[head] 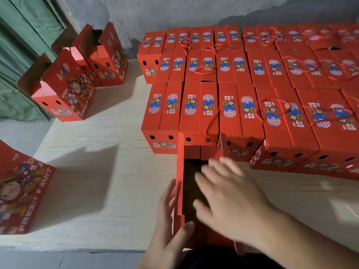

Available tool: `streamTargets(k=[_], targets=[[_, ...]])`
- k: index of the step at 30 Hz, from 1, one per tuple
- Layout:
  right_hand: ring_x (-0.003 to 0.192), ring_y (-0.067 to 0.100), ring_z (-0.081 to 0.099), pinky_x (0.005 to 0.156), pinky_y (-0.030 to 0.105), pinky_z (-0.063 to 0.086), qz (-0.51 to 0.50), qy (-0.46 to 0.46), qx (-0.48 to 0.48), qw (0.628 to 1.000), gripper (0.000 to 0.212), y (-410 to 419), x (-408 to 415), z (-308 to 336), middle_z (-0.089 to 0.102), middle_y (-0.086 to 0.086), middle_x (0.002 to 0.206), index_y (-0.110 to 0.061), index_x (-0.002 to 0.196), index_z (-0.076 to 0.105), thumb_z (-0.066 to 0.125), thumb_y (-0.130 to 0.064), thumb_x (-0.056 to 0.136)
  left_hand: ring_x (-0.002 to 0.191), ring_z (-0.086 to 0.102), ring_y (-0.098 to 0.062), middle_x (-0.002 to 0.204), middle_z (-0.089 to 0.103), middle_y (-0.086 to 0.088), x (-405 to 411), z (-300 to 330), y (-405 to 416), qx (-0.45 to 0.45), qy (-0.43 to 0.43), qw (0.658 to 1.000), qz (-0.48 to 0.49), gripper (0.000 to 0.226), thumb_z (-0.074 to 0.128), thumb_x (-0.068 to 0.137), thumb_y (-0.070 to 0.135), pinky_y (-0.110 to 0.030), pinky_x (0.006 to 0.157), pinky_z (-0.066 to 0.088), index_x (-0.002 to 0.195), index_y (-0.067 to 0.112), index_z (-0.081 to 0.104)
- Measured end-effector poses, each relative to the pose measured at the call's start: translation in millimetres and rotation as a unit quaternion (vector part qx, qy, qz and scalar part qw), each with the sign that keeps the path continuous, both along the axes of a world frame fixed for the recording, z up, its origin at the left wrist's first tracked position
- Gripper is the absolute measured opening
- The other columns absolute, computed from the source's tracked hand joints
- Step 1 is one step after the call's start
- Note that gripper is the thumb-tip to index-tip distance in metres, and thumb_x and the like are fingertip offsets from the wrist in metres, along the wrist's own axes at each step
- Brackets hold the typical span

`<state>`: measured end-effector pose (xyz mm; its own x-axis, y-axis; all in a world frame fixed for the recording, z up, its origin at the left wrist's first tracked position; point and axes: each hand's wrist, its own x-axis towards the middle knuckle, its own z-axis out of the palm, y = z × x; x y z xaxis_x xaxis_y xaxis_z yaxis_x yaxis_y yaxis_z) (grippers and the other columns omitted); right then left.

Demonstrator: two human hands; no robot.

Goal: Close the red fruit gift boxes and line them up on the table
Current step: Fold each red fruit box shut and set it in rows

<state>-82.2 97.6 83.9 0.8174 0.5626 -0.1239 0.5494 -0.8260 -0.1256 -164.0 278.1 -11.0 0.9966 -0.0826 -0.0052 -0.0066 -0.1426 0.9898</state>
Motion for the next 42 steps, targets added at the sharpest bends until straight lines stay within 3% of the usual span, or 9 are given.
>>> streamTargets(k=[4,8,10,15,18,24,28,33,42], targets=[[0.122,0.042,0.052,0.113,0.059,0.028,0.099,0.143,-0.197,0.965,0.051,28.8,-31.9,-7.1,0.052,0.026,0.131,-0.006,0.146,0.041,0.043,-0.037,0.105,0.152,0.033,-0.019,0.168,0.028,0.006,-6.0,-3.1,11.8,-0.038,0.03,0.999,0.021,0.086,0.068,0.093,0.037,-0.058,0.116,0.033,0.163,0.033,0.018],[0.089,0.011,0.052,0.072,0.015,0.039,-0.001,0.22,-0.218,0.951,0.037,33.3,-20.6,-40.3,0.059,0.012,0.12,-0.008,0.138,0.054,0.045,-0.027,0.107,0.148,0.038,-0.018,0.163,0.031,0.006,7.0,6.1,18.5,0.027,0.017,0.999,0.004,0.075,0.058,0.09,0.048,-0.048,0.115,0.036,0.158,0.038,0.029],[0.121,0.032,0.048,0.095,0.04,0.043,0.015,0.202,-0.295,0.934,0.059,40.3,-11.1,-54.3,0.047,0.019,0.142,-0.011,0.151,0.037,0.048,-0.045,0.105,0.148,0.037,-0.018,0.16,0.032,0.01,26.8,22.4,16.6,0.087,-0.013,0.996,0.006,0.068,0.055,0.094,0.053,-0.041,0.116,0.036,0.157,0.038,0.034],[0.146,0.049,-0.031,0.12,0.064,-0.004,0.027,0.132,-0.306,0.943,0.119,30.5,14.6,-62.4,-0.031,0.019,0.163,-0.017,0.16,-0.017,0.052,-0.079,0.086,0.145,0.029,-0.022,0.16,0.028,0.004,103.3,46.2,-5.1,0.461,-0.168,0.869,-0.056,0.08,0.049,0.095,0.052,-0.039,0.118,0.029,0.163,0.027,0.014],[0.117,0.046,-0.062,0.122,0.059,-0.011,-0.052,0.116,-0.253,0.959,0.125,18.0,42.0,-55.7,-0.063,0.021,0.136,-0.029,0.148,-0.037,0.067,-0.059,0.087,0.15,0.021,-0.027,0.162,0.024,-0.005,136.1,43.2,-7.7,0.374,-0.047,0.924,-0.059,0.085,0.054,0.098,0.033,-0.044,0.122,0.021,0.164,0.023,0.002],[0.15,0.028,-0.034,0.127,0.048,-0.007,-0.031,0.185,-0.219,0.957,0.108,11.4,65.3,-68.2,-0.047,0.008,0.155,-0.027,0.152,-0.035,0.058,-0.035,0.096,0.15,-0.003,0.006,0.17,0.005,0.015,123.8,15.8,-4.5,0.335,-0.052,0.939,-0.056,0.066,0.033,0.108,0.052,-0.028,0.122,0.01,0.164,0.034,0.004],[0.152,0.025,-0.03,0.125,0.041,-0.012,-0.023,0.153,-0.172,0.973,0.089,0.3,64.8,-87.8,-0.043,0.005,0.159,-0.029,0.161,-0.015,0.048,-0.025,0.098,0.155,0.012,-0.022,0.166,0.015,-0.001,117.7,4.0,-9.7,0.387,-0.004,0.92,-0.064,0.063,0.034,0.103,0.059,-0.038,0.122,0.019,0.159,0.052,0.008],[0.158,0.024,0.013,0.129,0.037,0.012,-0.035,0.085,0.062,0.994,0.062,-17.3,70.9,-97.0,0.013,0.006,0.171,-0.015,0.158,0.033,0.049,-0.018,0.098,0.149,0.022,-0.039,0.163,0.007,-0.01,128.5,-3.0,-28.6,0.345,0.082,0.935,-0.029,0.09,0.058,0.09,0.026,-0.046,0.119,0.026,0.162,0.043,0.005],[0.141,0.005,0.036,0.12,0.034,0.028,-0.167,-0.072,0.289,0.94,0.044,-48.8,60.0,-62.0,0.052,0.001,0.15,-0.018,0.138,0.06,0.056,-0.028,0.096,0.145,0.021,-0.039,0.169,-0.018,-0.008,130.7,-31.5,-55.9,0.563,0.09,0.822,-0.008,0.094,0.048,0.095,0.044,-0.05,0.104,0.041,0.157,0.041,-0.021]])
